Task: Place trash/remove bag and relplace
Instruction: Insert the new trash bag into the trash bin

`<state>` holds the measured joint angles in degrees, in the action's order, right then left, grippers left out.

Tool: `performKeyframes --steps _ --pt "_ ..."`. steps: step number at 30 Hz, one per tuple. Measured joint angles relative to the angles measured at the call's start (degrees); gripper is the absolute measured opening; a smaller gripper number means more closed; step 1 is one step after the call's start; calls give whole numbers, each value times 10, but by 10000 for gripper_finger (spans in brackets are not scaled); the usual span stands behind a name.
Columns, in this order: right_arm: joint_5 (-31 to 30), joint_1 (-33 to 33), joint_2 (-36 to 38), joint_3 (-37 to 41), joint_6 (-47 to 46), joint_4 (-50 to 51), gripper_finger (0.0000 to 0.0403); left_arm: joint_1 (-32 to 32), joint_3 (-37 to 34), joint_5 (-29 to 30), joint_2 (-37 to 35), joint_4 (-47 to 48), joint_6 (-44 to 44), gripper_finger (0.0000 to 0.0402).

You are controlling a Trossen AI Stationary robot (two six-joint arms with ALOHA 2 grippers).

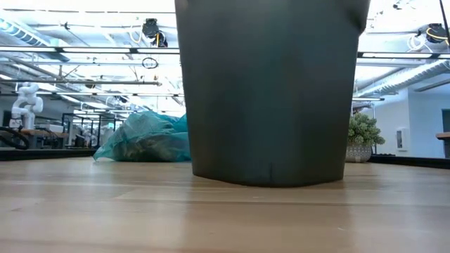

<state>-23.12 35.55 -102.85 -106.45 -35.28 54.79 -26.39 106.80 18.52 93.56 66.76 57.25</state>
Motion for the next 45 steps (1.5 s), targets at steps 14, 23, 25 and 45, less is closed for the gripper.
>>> performKeyframes --steps 14,23,25,45 --pt "57 -8 -28 0 3 -8 1 -26 -22 35 0 4 51 0" --pt "61 -10 -28 0 4 -5 0 -70 -23 127 6 85 136 0" --pt "65 -14 -30 0 4 -4 0 -75 -23 132 14 84 143 0" --pt "83 6 -14 0 0 -52 0 -112 -23 128 51 42 160 0"
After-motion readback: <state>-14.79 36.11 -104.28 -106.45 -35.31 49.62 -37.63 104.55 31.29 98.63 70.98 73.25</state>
